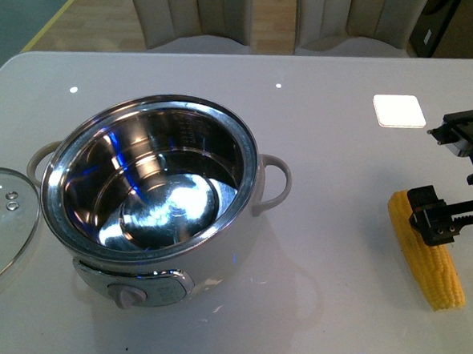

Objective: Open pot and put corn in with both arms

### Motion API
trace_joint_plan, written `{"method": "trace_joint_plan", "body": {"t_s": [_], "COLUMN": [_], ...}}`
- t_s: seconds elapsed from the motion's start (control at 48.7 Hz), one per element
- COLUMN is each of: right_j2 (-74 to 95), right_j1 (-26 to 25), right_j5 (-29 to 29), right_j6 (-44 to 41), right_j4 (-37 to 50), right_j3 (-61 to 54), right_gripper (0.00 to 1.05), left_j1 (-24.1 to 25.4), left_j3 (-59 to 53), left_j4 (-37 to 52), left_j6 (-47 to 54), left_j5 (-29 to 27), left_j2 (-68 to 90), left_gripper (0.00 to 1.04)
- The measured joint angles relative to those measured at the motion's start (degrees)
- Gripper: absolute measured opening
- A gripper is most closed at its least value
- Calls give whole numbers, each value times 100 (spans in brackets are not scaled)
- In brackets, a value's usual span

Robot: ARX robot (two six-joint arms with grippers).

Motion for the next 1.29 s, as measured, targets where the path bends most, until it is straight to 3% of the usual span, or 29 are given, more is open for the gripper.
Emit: {"method": "trace_joint_plan", "body": {"t_s": [0.575,0.966,1.295], "right_j2": [791,780,-245], "right_j1": [192,212,83], "right_j5": [-142,-208,-671], "right_j6": [-321,-540,-863], "right_j4": [72,162,173], "right_j3": [197,186,-107], "right_gripper": [95,46,27], "left_j1": [0,0,0], "left_j3": [0,0,0], "left_j4": [0,0,0], "left_j6": [0,0,0], "left_j5": [0,-2,-2], "left_j2": [0,0,0], "left_gripper": [98,98,98]}}
